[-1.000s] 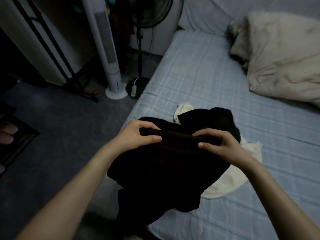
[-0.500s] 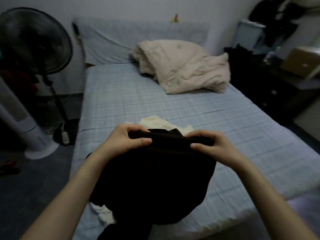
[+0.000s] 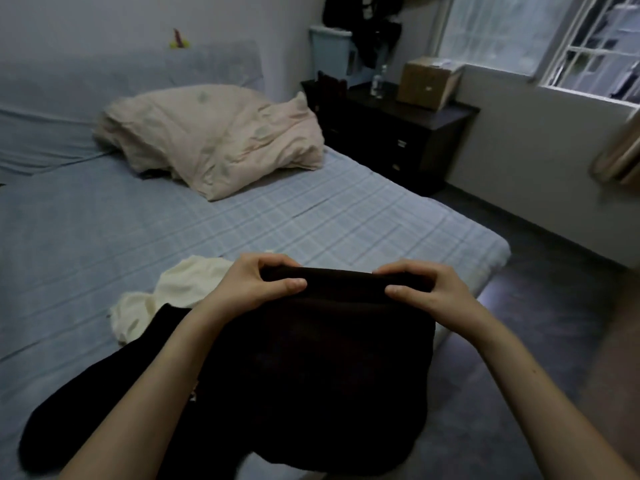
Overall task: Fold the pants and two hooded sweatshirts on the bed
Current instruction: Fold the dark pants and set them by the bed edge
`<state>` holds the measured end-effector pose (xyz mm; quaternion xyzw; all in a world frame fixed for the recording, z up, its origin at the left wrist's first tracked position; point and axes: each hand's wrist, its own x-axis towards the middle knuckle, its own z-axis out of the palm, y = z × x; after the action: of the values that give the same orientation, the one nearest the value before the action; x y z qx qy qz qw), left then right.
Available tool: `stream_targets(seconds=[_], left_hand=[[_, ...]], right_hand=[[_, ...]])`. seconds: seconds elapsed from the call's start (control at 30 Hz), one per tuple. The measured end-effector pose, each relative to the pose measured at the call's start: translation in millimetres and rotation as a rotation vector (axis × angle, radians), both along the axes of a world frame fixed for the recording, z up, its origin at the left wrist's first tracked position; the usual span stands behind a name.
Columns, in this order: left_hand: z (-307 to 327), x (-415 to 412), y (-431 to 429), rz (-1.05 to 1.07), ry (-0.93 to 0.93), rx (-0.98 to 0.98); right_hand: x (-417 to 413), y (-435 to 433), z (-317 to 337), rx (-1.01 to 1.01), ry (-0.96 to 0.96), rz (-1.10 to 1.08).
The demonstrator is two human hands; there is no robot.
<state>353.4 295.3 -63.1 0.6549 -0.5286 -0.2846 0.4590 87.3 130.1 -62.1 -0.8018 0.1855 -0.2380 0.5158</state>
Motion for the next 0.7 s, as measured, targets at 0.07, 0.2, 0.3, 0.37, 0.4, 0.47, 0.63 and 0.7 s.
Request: stream_targets(seconds=[0.07,0.2,0.3,0.37,0.4,0.47,0.63,0.7], left_hand=[[-6.6,-22.3,-36.0,-0.021,0.005,0.01],[-18.4,-74.6,-114.2,-0.044,0.041,0.03],[-21.7,-112.1,-174.5,-0.071,0.03,0.042],[-20.4,-132.4,-211.4,-0.078,0.035,0.028],[-19.5,-139.5,-227.8,-0.078,0.034,0.019],[-16.7,-150.5,-259.0,-0.085,0.04,0.002],[-12.9,-154.2,-334.3,-0.076,0.052,-0.015],[-14.3,-149.2,-364.0,-0.083,0.057,-0.019]], right_hand=[[-24.5,-30.3,-5.1,0.007,0.011,-0.021],[-78.7,-101.6,-11.8,0.039,0.061,-0.059],[-119.3,-156.7,-11.9,0.036,0.086,-0.092],[-139.2,-194.8,-7.3,0.025,0.1,-0.096],[-146.1,-213.1,-3.8,0.024,0.108,-0.095],[-156.4,-247.1,3.7,0.023,0.117,-0.089],[-158.5,-327.5,10.3,0.001,0.107,-0.08],[-152.1,-358.4,7.8,-0.005,0.112,-0.076]])
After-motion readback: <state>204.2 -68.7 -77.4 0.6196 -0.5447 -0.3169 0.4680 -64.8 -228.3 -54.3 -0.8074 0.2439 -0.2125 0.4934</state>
